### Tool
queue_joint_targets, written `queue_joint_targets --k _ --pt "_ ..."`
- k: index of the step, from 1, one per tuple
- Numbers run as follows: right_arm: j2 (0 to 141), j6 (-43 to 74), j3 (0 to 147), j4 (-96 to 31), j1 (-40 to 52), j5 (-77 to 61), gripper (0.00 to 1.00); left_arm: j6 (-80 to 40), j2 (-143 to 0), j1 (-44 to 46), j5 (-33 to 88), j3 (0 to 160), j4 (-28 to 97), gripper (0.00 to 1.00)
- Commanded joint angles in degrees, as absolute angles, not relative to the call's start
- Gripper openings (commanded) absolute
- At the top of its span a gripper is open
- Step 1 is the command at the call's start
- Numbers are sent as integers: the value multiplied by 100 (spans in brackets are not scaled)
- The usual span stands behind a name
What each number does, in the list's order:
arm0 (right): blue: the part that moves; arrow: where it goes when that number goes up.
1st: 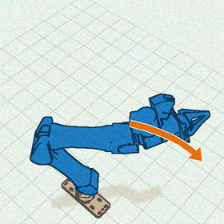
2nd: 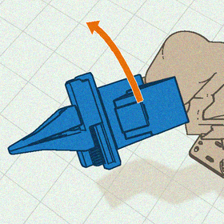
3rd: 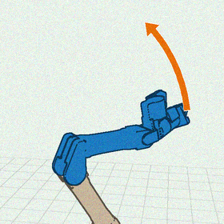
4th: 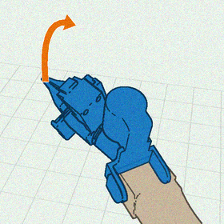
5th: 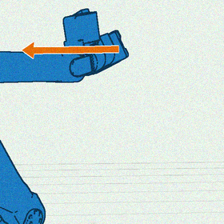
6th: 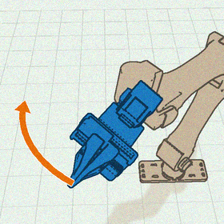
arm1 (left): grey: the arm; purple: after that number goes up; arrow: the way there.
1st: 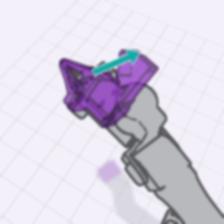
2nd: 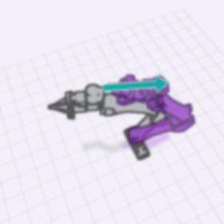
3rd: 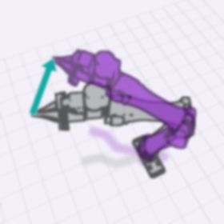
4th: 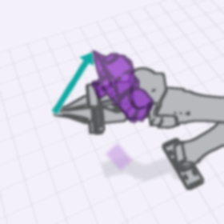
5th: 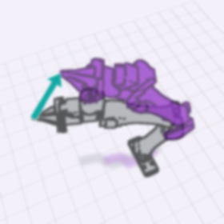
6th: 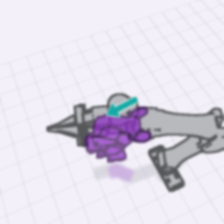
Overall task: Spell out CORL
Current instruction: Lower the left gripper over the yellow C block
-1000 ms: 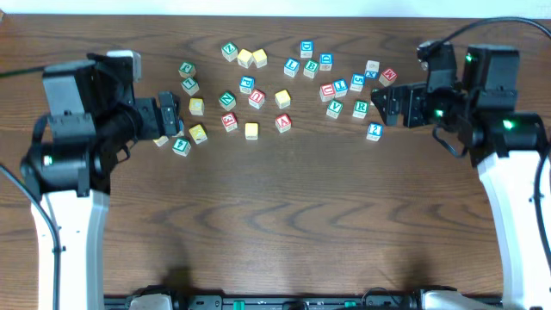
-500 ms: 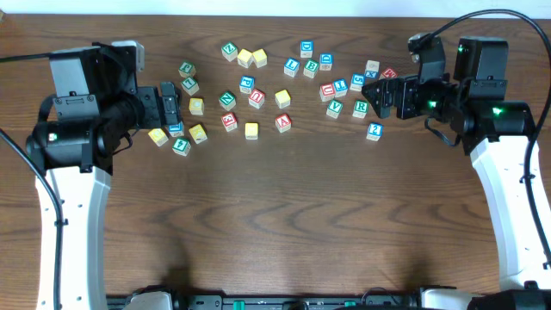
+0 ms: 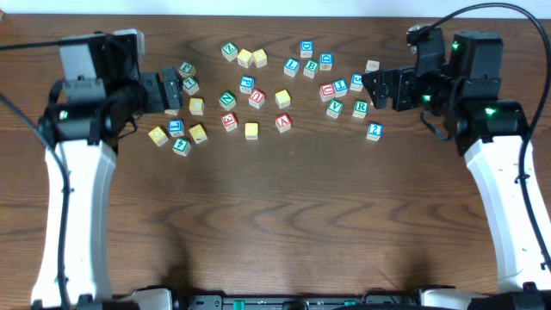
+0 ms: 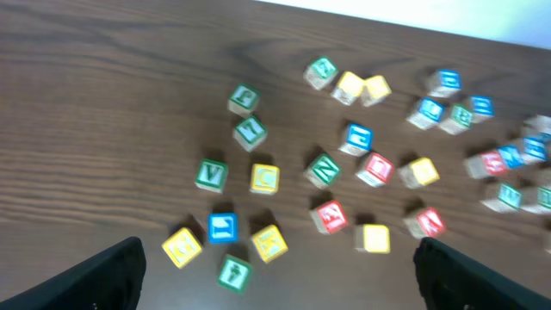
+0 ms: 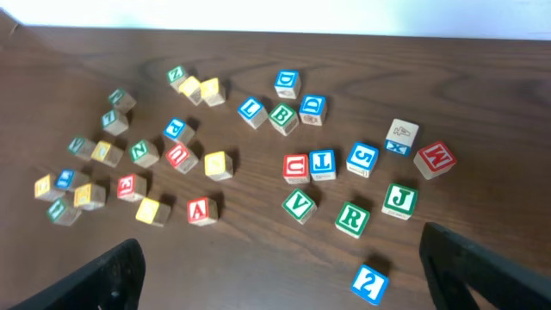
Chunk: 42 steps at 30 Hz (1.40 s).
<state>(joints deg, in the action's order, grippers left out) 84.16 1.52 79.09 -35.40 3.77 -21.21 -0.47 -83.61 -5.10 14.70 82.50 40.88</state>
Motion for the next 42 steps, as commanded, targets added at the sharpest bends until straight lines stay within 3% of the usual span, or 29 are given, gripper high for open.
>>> queue_joint_targets --k 1,7,15,18,22,42 --pt "8403 504 8058 -3489 506 -1531 93 -272 -8868 -270 786 8829 4093 96" --pt "8414 687 8055 -3503 615 -1319 90 -377 -9644 202 -121 9284 4143 90" --pt "8468 683 8055 -3763 648 -1319 88 -545 -10357 228 -244 9284 3776 84" --pt "8477 681 8055 -3835 648 -1319 89 -545 -10554 246 -239 9282 3575 76" --pt "8477 681 8055 -3929 648 -1319 89 -545 -10772 303 -217 9282 3474 71" --pt "8552 681 8053 -4145 648 -1319 92 -545 -11793 395 -215 9268 3551 71"
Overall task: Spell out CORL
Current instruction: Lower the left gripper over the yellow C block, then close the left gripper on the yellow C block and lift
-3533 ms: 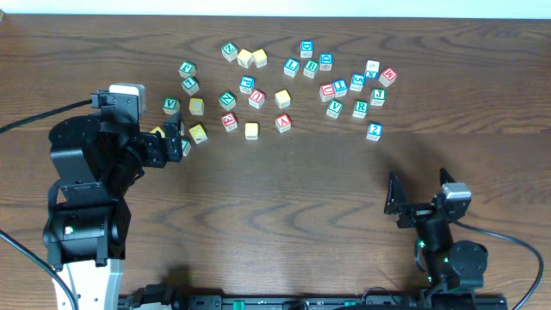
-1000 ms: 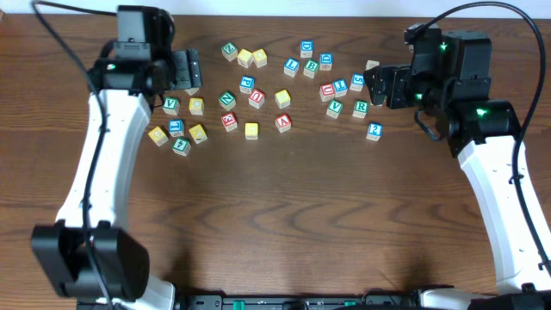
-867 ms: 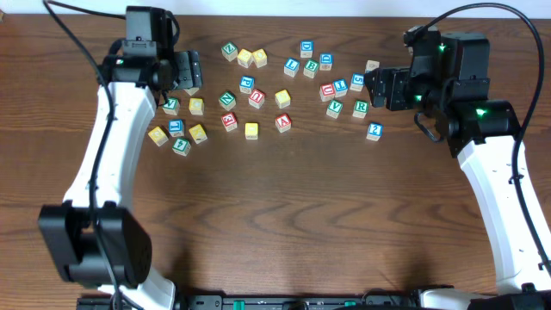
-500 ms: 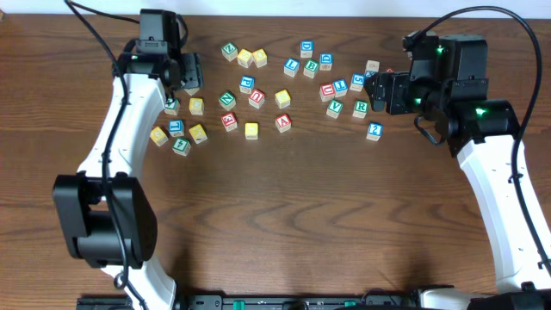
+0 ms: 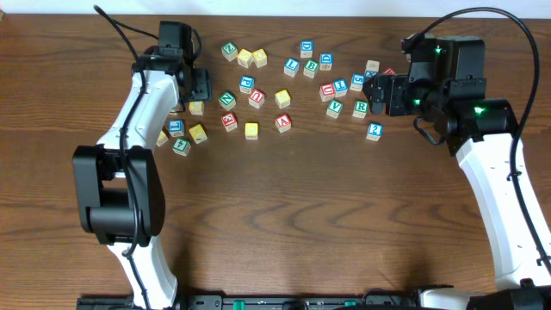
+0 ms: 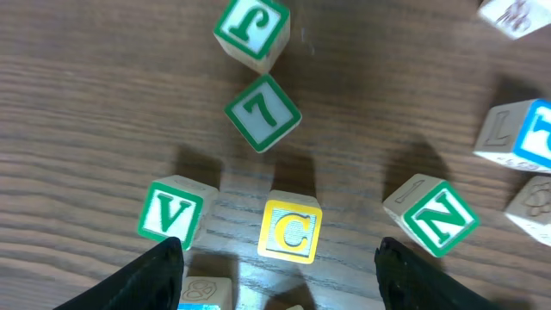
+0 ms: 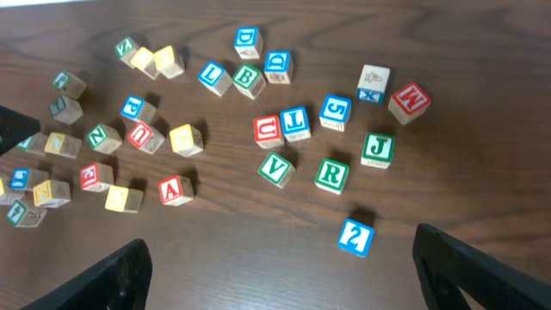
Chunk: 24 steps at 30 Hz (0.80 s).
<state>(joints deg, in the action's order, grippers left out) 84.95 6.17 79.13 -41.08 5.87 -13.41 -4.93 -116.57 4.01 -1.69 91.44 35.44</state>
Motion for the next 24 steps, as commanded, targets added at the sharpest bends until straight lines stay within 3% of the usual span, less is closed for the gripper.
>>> queue_joint_targets --k 1,6,24 --pt "8552 681 8053 -4167 648 -1319 92 -545 -11841 395 -215 9268 3551 71" --pt "8552 683 8053 -4215 648 -1319 92 -545 -11996 397 -215 9242 3546 62" --pt "8552 679 8053 -4254 648 -1319 95 -548 -12079 395 -191 8941 3308 62"
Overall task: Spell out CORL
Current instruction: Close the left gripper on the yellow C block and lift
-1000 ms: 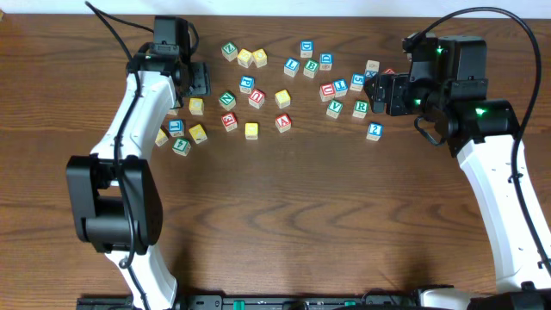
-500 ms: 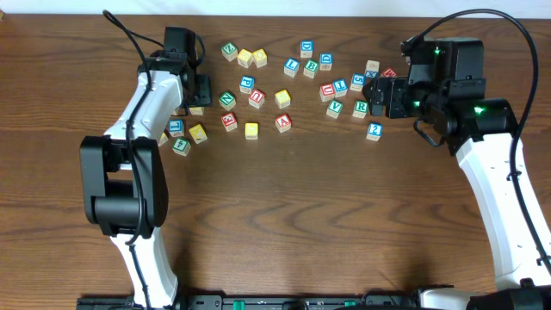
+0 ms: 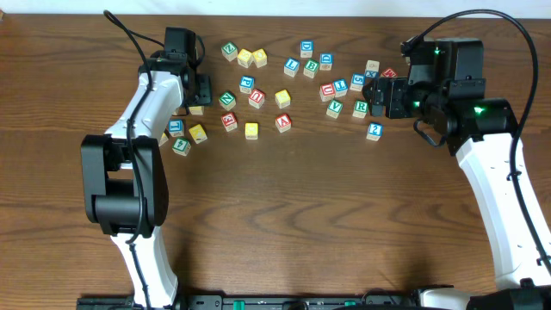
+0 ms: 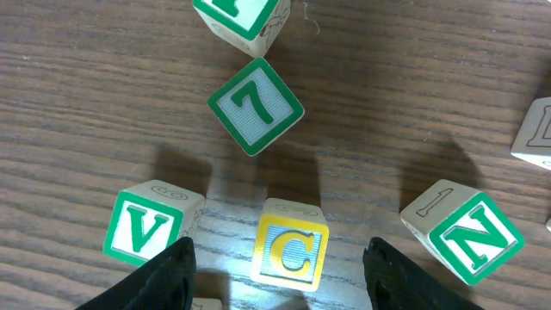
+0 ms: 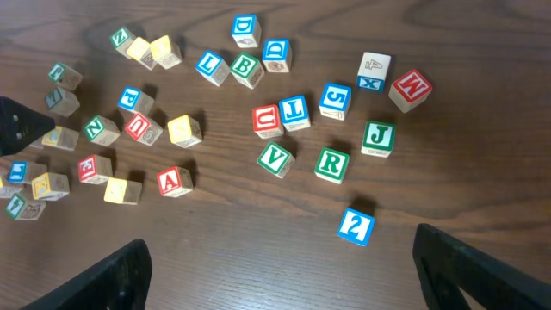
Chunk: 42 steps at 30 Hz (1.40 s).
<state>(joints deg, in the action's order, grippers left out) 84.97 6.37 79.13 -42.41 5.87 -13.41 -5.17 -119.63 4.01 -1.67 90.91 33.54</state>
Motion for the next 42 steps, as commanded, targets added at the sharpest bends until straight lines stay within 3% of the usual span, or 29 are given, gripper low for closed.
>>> queue_joint_targets --k 1,13,22,28,30,42 --pt "8552 679 8053 -4254 648 -1319 95 -550 -12090 395 -191 8934 3304 62" --pt "8552 679 8053 -4246 648 -1317 95 -548 -12368 401 86 8934 2991 61" --pt "8552 679 8053 -4246 648 -1317 95 -550 -12420 401 84 8934 3081 47" --pt "8552 679 8053 -4246 648 -1291 95 -552 -12420 401 84 8934 3218 44" --pt "8552 681 8053 -4246 648 -1291 96 -552 -12420 399 84 8934 3304 38" --pt "8552 679 8053 -4246 648 -1291 95 -593 -12291 399 82 9013 3247 33"
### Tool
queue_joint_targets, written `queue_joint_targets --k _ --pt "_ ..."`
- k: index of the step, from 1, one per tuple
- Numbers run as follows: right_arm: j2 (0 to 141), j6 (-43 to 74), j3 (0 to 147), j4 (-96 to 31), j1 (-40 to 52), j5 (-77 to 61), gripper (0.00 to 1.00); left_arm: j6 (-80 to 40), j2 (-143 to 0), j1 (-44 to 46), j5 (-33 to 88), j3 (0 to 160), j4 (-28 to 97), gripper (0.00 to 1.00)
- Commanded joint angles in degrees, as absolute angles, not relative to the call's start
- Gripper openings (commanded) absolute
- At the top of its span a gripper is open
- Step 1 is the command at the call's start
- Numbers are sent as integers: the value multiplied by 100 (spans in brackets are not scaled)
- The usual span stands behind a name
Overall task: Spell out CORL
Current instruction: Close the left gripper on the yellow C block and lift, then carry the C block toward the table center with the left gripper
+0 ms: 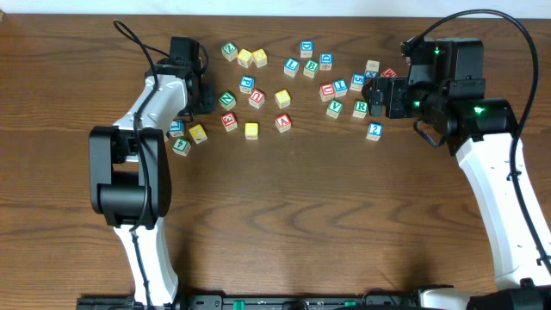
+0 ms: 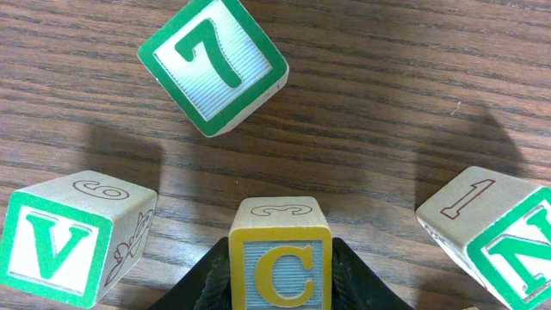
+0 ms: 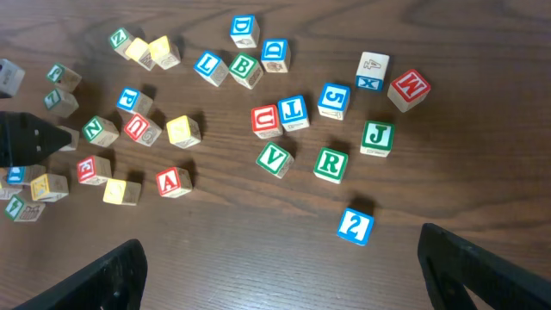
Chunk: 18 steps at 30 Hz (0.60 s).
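Note:
The yellow C block point(image 2: 278, 263) sits on the table with my left gripper point(image 2: 278, 277) shut on it, a black finger pressed against each side. From overhead the left gripper point(image 1: 196, 93) covers that block at the left of the block scatter. A green R block point(image 3: 331, 164) and a blue L block point(image 3: 207, 64) lie in the right wrist view. My right gripper point(image 3: 280, 263) hangs open above the right cluster, holding nothing. No O block can be made out.
Close round the C stand a green 7 point(image 2: 212, 65), a green V point(image 2: 65, 245) and a green N point(image 2: 499, 241). A blue 2 point(image 3: 355, 226) and a red A point(image 3: 172, 182) lie at the near edge of the scatter. Bare wood point(image 1: 275, 215) fills the front.
My left gripper has come down onto the C block, and its fingers, then apart on either side, are now shut against it. The right arm has not moved.
At first my left gripper was open at the table's left, looking over the whole scatter. Then it was open over the C block, then lower over it, still open. Now it grips the C. The right gripper stayed open above the right cluster.

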<state>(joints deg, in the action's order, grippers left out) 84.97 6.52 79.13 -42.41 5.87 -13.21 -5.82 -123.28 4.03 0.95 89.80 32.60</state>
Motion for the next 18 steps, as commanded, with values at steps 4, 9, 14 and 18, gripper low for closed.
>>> queue_joint_targets --k 4,9,14,18 --pt "8552 679 8053 -4246 648 -1291 95 -593 -12084 399 82 9015 3247 33" --pt "8552 681 8053 -4246 648 -1291 95 -593 -11802 399 82 9013 3271 33" --pt "8552 681 8053 -4248 648 -1291 96 -593 -11461 399 82 9013 3336 33" --pt "8554 681 8053 -4248 648 -1273 96 -615 -11146 401 84 9013 3540 33"
